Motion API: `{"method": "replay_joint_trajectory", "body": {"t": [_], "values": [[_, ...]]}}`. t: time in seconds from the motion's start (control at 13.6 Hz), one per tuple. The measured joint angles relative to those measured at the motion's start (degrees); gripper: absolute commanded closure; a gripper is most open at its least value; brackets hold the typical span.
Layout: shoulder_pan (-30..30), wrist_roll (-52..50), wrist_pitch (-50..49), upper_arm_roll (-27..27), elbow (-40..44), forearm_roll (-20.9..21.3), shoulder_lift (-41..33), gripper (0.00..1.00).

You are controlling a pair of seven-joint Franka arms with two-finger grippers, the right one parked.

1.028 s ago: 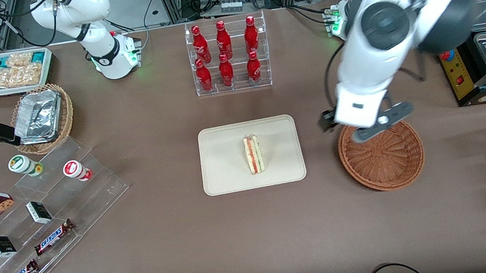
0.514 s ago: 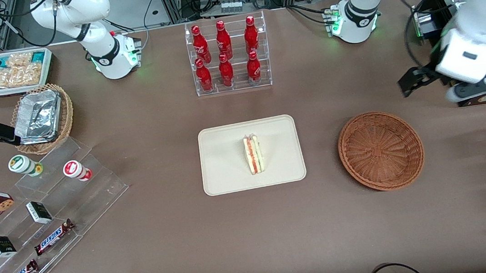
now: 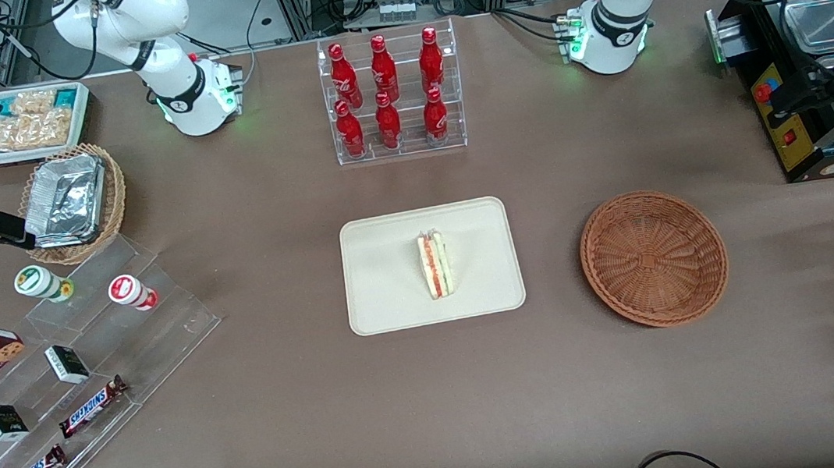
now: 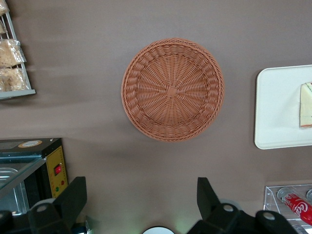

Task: Place sandwich from basket to tray

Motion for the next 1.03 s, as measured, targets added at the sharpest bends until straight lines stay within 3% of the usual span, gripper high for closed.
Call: {"method": "replay_joint_trajectory", "body": {"t": [0.15, 0.37, 1.03], "values": [[-1.81, 0.07, 0.02, 0.0, 0.0, 0.05, 0.01, 0.0], [-7.69, 0.0, 0.18, 4.29, 0.04, 0.5, 0.05, 0.0], [-6.06, -2.14, 0.39, 3.0, 6.56, 0.65, 4.95, 0.0]]}}
